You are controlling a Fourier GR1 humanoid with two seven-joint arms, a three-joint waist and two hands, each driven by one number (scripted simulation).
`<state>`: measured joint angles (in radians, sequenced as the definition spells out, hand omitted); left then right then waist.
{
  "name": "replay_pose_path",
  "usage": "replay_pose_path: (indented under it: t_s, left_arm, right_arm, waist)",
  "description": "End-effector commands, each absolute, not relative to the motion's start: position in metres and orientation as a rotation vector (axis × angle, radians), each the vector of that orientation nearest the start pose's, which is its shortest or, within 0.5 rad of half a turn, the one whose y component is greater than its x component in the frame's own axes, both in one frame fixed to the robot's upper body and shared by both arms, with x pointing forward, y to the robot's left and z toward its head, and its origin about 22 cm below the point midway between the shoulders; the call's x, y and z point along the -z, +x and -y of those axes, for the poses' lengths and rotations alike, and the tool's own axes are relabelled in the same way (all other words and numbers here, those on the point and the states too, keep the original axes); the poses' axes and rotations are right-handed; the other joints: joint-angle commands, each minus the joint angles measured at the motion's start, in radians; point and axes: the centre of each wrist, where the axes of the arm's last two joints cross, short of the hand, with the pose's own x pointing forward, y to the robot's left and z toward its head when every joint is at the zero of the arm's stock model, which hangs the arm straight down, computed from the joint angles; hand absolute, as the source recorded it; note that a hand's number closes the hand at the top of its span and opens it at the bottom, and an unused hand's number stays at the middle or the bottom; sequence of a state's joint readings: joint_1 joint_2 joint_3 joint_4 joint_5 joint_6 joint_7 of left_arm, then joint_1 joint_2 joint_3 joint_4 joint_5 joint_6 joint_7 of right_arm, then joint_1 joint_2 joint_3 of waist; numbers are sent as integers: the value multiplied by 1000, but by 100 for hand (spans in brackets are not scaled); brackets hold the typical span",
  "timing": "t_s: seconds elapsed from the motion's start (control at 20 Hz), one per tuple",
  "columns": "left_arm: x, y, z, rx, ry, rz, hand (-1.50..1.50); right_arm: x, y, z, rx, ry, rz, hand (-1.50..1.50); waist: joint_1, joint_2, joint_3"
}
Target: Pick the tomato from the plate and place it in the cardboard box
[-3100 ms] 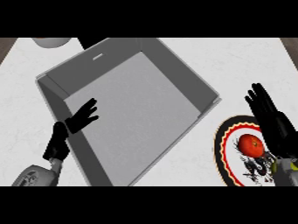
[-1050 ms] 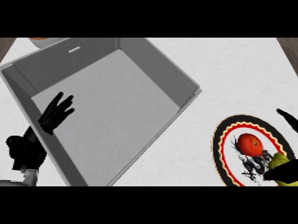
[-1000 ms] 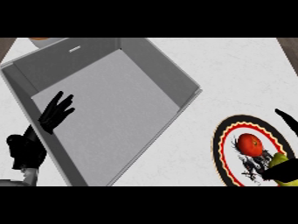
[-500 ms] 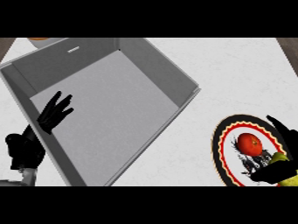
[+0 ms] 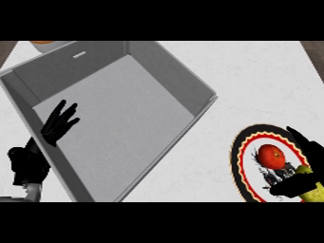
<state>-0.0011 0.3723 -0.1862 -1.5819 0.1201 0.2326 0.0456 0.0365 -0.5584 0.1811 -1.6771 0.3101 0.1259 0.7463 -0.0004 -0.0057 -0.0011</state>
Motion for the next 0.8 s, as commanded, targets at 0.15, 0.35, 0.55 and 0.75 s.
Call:
replay_pose_path:
  t_s: [0.15,0.35,0.55,0.75]
  left_arm:
    - [-4,231,-276,191,387,1457,0]
    - [-4,240,-275,204,367,1455,0]
    - [-12,242,-283,182,374,1460,0]
    - [-13,234,-272,191,388,1457,0]
  right_arm:
    - [-39,233,302,-617,-685,755,-150]
    - [-32,234,295,-636,-677,779,-150]
    - [-18,240,296,-632,-676,769,-150]
    - [-11,234,295,-642,-677,753,-150]
  waist:
    - [2,5,1]
    - [-2,6,1]
    - [1,7,2]
    - [2,6,2]
